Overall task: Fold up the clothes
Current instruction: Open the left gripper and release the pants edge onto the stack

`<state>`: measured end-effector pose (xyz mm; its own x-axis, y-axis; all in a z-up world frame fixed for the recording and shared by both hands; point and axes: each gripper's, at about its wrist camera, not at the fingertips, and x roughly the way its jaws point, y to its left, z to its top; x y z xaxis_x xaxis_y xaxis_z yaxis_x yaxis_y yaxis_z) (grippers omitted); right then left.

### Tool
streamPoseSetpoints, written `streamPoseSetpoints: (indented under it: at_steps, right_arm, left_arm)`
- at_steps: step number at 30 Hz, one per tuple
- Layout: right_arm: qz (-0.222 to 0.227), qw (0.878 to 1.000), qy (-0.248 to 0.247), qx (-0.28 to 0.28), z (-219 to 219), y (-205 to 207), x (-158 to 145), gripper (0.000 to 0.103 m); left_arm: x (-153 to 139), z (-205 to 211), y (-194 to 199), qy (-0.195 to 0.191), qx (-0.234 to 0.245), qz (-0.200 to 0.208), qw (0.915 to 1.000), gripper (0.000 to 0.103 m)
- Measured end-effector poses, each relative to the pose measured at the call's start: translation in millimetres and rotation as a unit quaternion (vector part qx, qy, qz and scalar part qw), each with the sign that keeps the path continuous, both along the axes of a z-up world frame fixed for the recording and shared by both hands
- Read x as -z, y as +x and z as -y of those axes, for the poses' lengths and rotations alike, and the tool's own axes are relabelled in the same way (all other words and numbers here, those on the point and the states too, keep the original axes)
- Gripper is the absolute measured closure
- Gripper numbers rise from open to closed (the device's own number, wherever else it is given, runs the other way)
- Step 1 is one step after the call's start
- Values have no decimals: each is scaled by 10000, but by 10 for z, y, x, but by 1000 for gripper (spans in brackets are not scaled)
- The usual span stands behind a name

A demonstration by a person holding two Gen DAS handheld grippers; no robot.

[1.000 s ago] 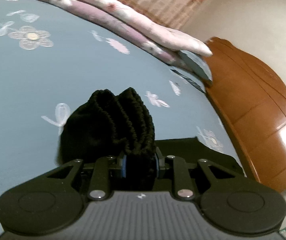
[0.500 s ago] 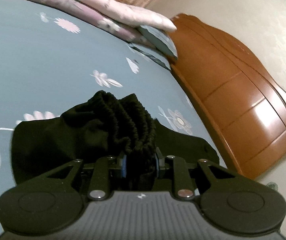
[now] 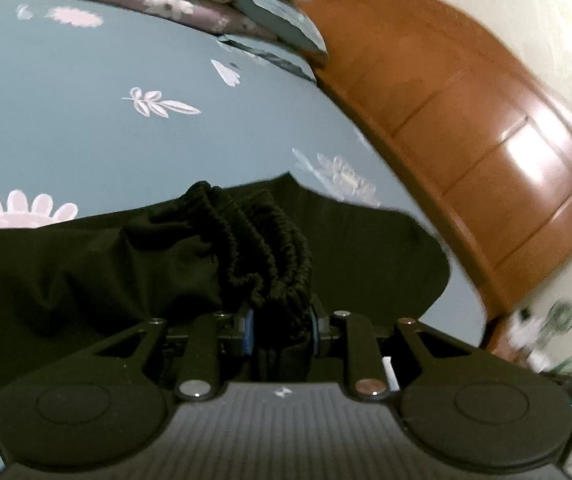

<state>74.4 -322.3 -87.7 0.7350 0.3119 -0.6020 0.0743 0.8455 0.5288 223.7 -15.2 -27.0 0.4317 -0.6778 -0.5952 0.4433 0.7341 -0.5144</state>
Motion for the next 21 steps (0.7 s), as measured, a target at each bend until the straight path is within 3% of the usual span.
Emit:
streamPoseSetpoints:
  at_steps: [5,12,16,21]
  right_arm:
    - [-45,10000,-62,47,8,23,15,0]
    - [-66,9998,-150,82,15,-10,20,0]
    - [84,9998,-167,-8,12,26,-34,0]
    - [284,9993,-189,-128,7,75,-105,0]
  left_arm:
    - [13,206,-74,486,257,291,9981,70]
    - [-188,134,-216,122,480,764,9958,53]
    - [-324,5,-282,200,349,1086,9933,52]
    - [-338,-419,-553,724,-191,1554,9850,52]
